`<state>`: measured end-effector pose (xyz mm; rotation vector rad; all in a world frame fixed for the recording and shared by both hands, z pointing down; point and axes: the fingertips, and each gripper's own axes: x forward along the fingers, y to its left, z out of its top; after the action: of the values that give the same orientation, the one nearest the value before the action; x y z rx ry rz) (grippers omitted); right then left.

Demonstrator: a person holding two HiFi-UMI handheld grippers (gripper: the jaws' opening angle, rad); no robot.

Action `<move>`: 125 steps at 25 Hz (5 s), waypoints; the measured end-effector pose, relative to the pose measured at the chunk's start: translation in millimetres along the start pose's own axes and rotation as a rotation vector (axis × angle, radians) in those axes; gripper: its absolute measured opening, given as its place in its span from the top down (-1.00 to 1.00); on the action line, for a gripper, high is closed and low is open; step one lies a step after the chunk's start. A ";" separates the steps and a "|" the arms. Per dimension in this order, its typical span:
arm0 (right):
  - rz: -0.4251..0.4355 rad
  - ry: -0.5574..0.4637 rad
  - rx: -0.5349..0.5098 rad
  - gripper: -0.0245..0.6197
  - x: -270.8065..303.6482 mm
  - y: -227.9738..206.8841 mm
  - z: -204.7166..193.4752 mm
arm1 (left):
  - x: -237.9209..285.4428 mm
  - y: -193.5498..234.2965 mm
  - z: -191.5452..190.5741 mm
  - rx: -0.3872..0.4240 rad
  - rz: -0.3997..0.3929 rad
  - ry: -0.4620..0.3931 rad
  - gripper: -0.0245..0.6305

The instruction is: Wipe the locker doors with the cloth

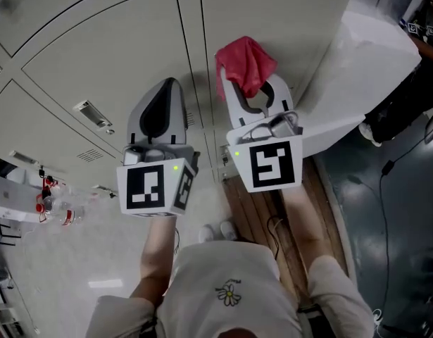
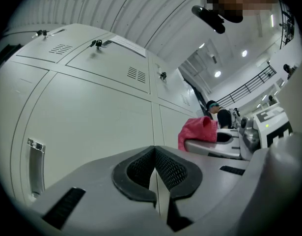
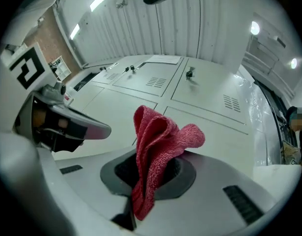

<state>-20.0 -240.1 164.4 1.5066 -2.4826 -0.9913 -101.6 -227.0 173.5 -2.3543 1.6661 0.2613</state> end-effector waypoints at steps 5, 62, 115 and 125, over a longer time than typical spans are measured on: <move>0.035 0.017 0.017 0.82 16.2 27.8 -21.7 | -6.9 6.8 -6.7 0.003 0.018 0.014 0.88; -0.304 0.232 -0.095 0.82 -16.5 -125.4 -141.0 | 16.7 -20.6 -52.7 -0.019 -0.036 0.097 0.88; 0.090 0.128 0.007 0.82 -4.1 43.5 -127.3 | 0.3 -21.9 -71.2 -0.023 0.002 0.135 0.88; 0.058 0.126 -0.014 0.82 0.2 32.2 -137.0 | 4.5 -17.1 -77.3 -0.017 0.013 0.145 0.88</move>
<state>6.6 -296.9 290.4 1.4366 -2.4129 -0.8746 -83.7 -248.8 247.6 -2.4278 1.7504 0.1099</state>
